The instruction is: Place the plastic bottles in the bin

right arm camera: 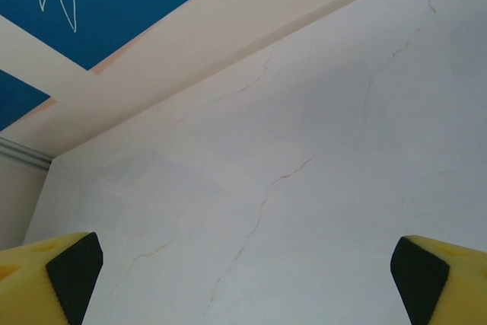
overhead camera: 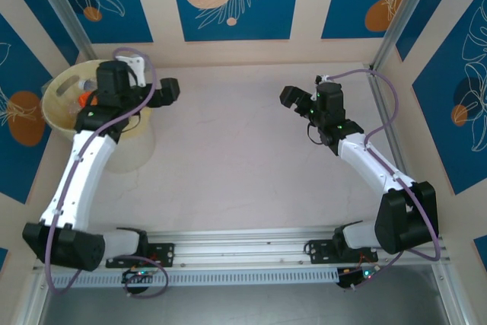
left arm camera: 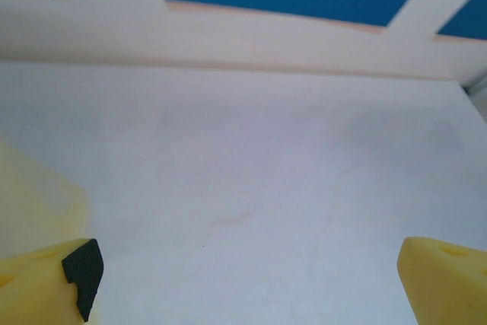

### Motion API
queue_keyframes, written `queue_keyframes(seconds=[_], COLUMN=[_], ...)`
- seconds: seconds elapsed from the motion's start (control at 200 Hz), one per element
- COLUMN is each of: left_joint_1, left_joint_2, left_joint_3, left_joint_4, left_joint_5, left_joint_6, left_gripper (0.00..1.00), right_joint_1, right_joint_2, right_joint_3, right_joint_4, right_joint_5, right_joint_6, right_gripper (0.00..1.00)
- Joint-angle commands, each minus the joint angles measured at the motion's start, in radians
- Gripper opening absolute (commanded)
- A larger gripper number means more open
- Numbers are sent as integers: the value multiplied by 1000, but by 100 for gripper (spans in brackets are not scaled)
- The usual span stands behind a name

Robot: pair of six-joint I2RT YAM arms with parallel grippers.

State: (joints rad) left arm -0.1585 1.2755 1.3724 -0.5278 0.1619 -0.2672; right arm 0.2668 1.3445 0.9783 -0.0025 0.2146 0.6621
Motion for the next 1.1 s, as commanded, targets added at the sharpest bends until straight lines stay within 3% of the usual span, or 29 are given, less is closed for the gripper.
queue_keyframes(seconds=[0.0, 0.09, 0.25, 0.38, 0.505, 0.695, 0.795, 1.015, 1.095], left_joint_1=[-4, -5, 7, 50, 83, 89, 91, 94, 95], left_joint_2=[21, 54, 20, -23, -56, -127, -113, -136, -172], left_joint_3=[-32, -66, -169, -267, -378, -657, -746, -932, -883], left_joint_4=[131, 121, 157, 224, 328, 673, 769, 1051, 957], left_joint_5=[177, 141, -108, -193, -222, -283, -270, -115, -157], left_joint_6=[-106, -120, -62, -22, 29, 152, 179, 201, 219], left_gripper=[100, 100, 100, 100, 100, 100, 100, 100, 100], right_joint_1=[-5, -5, -20, -59, -122, -219, -278, -384, -399], right_joint_2=[-30, -29, -37, -55, -79, -65, -26, 41, 40], right_joint_3=[-6, -8, -7, -31, -100, -233, -282, -342, -351], right_joint_4=[-17, -16, -29, -32, 4, 116, 187, 288, 303], right_joint_5=[24, 21, 34, 81, 125, 220, 180, 18, -9], right_joint_6=[16, 21, -9, -56, -128, -293, -327, -300, -299], right_gripper=[100, 100, 100, 100, 100, 99, 99, 99, 100])
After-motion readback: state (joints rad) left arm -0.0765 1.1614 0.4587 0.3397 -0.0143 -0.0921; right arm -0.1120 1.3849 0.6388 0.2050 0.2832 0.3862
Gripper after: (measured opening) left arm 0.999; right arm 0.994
